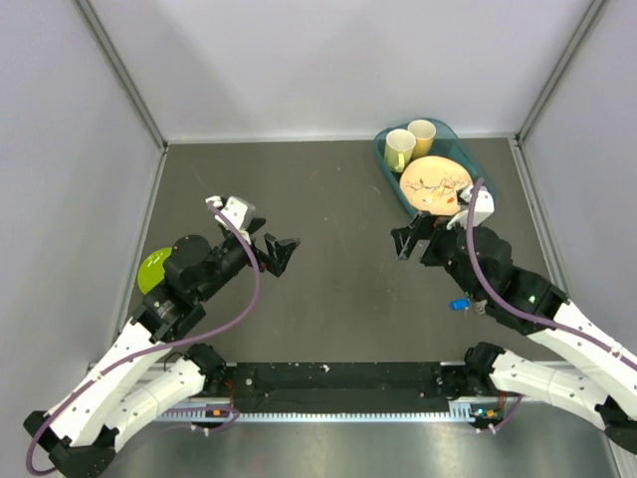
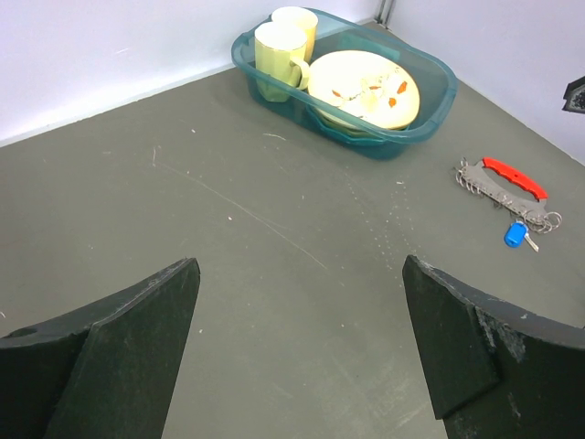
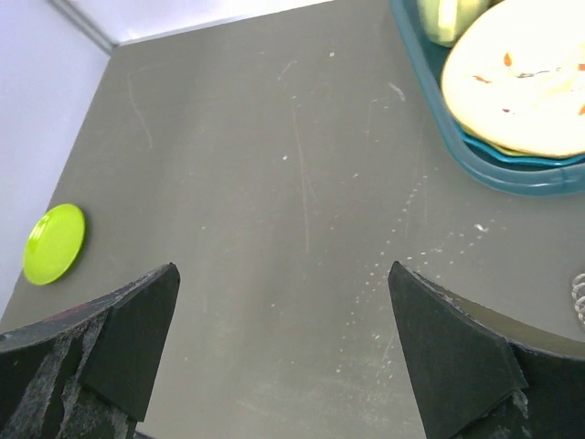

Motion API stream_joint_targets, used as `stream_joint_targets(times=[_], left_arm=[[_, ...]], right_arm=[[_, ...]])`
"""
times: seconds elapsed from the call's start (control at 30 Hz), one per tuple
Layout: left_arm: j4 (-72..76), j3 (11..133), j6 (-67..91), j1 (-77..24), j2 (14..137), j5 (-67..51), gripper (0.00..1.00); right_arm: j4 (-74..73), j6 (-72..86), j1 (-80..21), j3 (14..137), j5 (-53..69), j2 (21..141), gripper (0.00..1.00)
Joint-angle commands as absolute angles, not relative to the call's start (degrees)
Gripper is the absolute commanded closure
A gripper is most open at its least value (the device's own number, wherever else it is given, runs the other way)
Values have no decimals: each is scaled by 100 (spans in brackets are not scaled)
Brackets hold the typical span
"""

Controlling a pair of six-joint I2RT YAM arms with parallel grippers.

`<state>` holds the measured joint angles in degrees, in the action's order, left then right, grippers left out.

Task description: Remove the keys from the keyring

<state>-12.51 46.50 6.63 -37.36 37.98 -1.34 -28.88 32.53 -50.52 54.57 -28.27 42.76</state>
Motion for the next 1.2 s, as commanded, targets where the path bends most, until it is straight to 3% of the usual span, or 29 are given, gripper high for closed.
stream_joint_targets(times=[0.0, 0.13, 0.37, 0.4, 0.53, 0.67, 0.7, 0.73, 0.9, 1.17], left_arm=[[-1011, 4729, 589, -3771, 3727, -88, 2], [-1037, 4737, 589, -3762, 3744, -105, 3], [-1011, 4729, 668, -3771, 3674, -246, 3], [-993, 4720, 685, -3771, 3674, -229, 3], [-1080, 4790, 668, -3762, 3762, -272, 3], [-1046, 4746, 677, -3771, 3788, -176, 4], [-1046, 4755, 677, -3762, 3805, -167, 4], [-1055, 4755, 685, -3762, 3823, -210, 4], [-1081, 4764, 747, -3771, 3771, -255, 5], [-1107, 4755, 694, -3771, 3700, -211, 5]], right_arm=[[-3101, 3375, -5089, 5607, -3654, 4236, 4], [-4381, 4066, -4765, 5914, -4560, 4517, 11], [-5202, 5017, -2858, 5320, -3702, 4676, 21], [-5212, 5114, -2448, 5161, -3596, 4641, 21], [-4967, 5571, -1628, 4422, -3401, 4702, 40], [-4133, 5634, -1187, 3667, -2912, 4895, 42], [-3713, 5573, -1100, 3578, -2805, 4974, 52], [-3509, 5381, -890, 3481, -2699, 5062, 54], [-2392, 4773, -124, 3085, -1829, 5422, 53], [-1882, 4491, -18, 3181, -1600, 6203, 53]])
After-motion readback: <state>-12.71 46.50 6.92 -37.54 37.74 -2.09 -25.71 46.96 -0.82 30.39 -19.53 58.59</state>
